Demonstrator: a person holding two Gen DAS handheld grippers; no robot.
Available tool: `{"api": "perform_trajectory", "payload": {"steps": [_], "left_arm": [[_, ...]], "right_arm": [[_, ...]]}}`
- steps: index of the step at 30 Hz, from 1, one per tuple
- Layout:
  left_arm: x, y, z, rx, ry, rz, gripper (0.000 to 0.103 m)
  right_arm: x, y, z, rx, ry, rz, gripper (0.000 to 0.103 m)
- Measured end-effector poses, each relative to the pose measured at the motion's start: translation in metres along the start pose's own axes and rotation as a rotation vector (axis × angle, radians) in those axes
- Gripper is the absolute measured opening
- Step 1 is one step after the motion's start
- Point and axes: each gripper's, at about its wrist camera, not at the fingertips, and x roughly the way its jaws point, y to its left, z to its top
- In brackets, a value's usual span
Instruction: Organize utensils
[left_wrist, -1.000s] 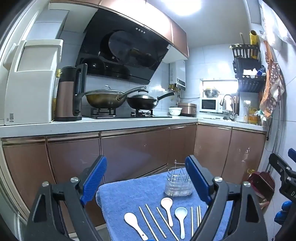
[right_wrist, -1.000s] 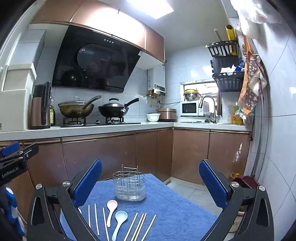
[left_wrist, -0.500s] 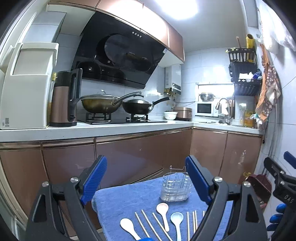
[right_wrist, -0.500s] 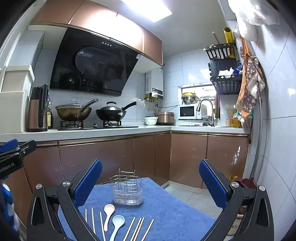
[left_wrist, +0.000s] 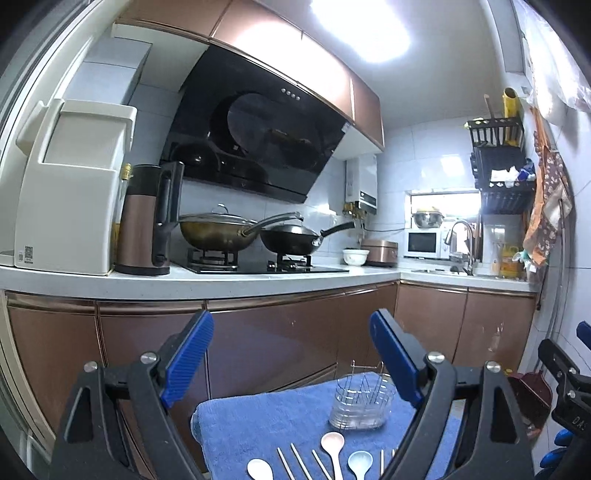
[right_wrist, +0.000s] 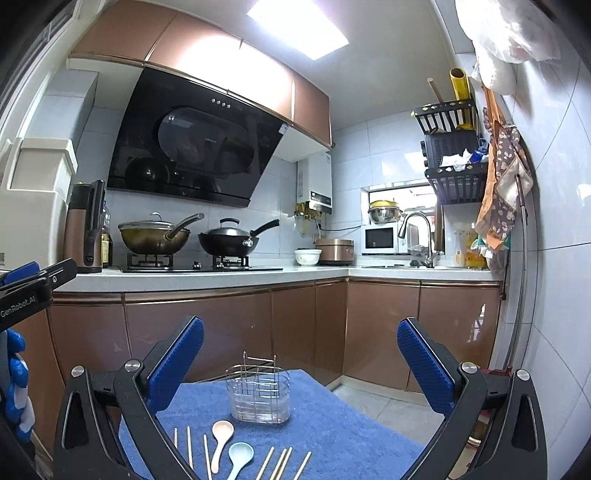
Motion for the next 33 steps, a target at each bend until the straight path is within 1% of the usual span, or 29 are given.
{"api": "perform_trajectory", "payload": {"steps": [4, 6, 10, 12, 18, 20, 23, 27, 29, 33], "left_arm": [[0.004, 0.006, -0.001, -0.028, -0.010, -0.013, 0.086], [0.006, 0.005, -0.002, -0.029, -0.007, -0.004, 0.086], [0.016, 0.001, -0.004, 0.007, 0.020, 0.007, 0.086], [0.023, 0.001, -0.004, 0.003, 0.041, 0.008, 0.086], [0.038, -0.002, -0.009, -0.002, 0.065, -0.005, 0.086], [0.038, -0.003, -0.009, -0.017, 0.040, -0.010, 0.086], [0.039, -0.005, -0.008, -0.013, 0.012, 0.012, 0.086], [0.048, -0.006, -0.009, -0.007, 0.032, 0.011, 0.086], [0.052, -0.007, -0.011, -0.006, 0.031, 0.015, 0.086], [0.067, -0.006, -0.019, -0.004, 0.073, 0.023, 0.086]], "right_arm": [[0.005, -0.002, -0.001, 0.008, -0.002, 0.006, 0.103], [0.007, -0.004, -0.002, 0.022, -0.003, 0.012, 0.103], [0.013, -0.007, -0.003, 0.032, 0.001, 0.014, 0.103], [0.016, -0.008, -0.003, 0.033, -0.003, 0.016, 0.103], [0.024, -0.009, -0.005, 0.046, -0.010, 0.043, 0.103], [0.029, -0.009, -0.005, 0.041, -0.001, 0.044, 0.103], [0.035, -0.005, -0.006, 0.018, 0.004, 0.041, 0.103], [0.042, -0.003, -0.007, 0.003, 0.016, 0.056, 0.103], [0.046, -0.002, -0.008, -0.009, 0.020, 0.040, 0.103], [0.054, -0.001, -0.012, -0.015, 0.035, 0.055, 0.103]]}}
